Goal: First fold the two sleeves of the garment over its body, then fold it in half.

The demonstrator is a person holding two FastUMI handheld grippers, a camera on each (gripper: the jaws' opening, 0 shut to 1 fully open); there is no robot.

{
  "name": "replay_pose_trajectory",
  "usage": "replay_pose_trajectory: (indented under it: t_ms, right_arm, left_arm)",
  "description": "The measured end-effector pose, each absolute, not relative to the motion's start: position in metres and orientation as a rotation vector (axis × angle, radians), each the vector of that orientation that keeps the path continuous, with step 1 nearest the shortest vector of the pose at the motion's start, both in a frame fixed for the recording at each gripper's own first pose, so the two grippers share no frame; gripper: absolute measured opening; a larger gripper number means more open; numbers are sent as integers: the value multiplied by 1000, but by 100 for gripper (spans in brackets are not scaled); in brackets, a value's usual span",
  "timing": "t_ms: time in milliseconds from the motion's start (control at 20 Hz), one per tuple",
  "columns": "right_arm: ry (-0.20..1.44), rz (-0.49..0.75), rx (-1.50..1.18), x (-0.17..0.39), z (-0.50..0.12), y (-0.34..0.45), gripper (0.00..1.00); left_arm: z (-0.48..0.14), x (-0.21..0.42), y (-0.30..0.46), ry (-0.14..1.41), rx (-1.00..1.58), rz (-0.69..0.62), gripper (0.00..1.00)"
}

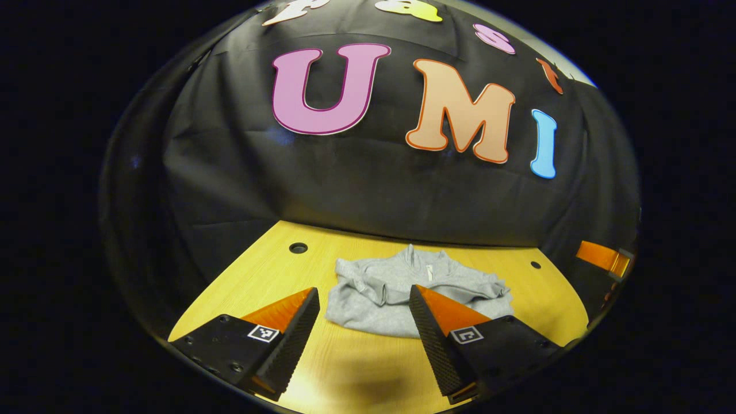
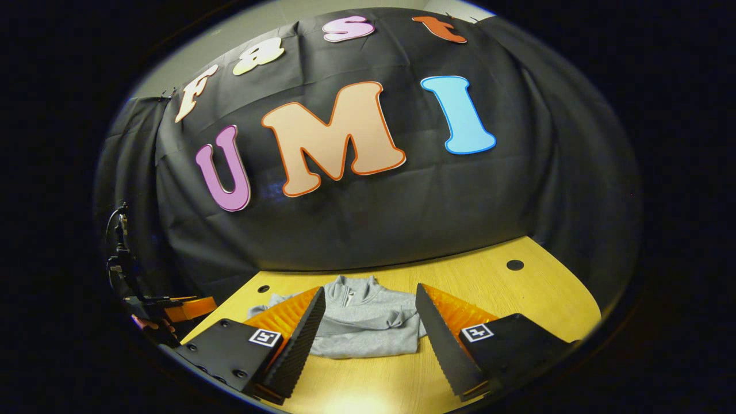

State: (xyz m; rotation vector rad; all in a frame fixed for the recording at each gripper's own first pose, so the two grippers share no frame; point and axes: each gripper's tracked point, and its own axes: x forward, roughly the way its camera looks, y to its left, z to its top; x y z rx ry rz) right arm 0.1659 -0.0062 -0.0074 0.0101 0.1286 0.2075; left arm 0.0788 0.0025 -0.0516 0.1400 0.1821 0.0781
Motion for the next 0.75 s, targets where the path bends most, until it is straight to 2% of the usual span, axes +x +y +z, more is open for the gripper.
replay_pose_trajectory:
  t_ms: [50, 100, 200, 300, 350, 750]
  right_arm:
    - [127, 199, 4, 154, -7, -9, 98]
    - [125, 200, 19, 141, -7, -8, 94]
    - [141, 199, 70, 120, -16, -8, 98]
    - [170, 178, 90, 103, -30, -14, 94]
    - [183, 167, 88, 97, -35, -19, 98]
    - [200, 131, 81, 71, -41, -22, 98]
  left_arm:
    - [-54, 67, 4, 189, 145, 79, 92]
    - [-58, 57, 4, 200, 149, 76, 92]
    - [-71, 40, 5, 232, 153, 65, 91]
    - [-84, 28, 6, 265, 148, 54, 92]
    - [-91, 22, 5, 283, 135, 47, 92]
    - [-105, 4, -10, 312, 146, -41, 92]
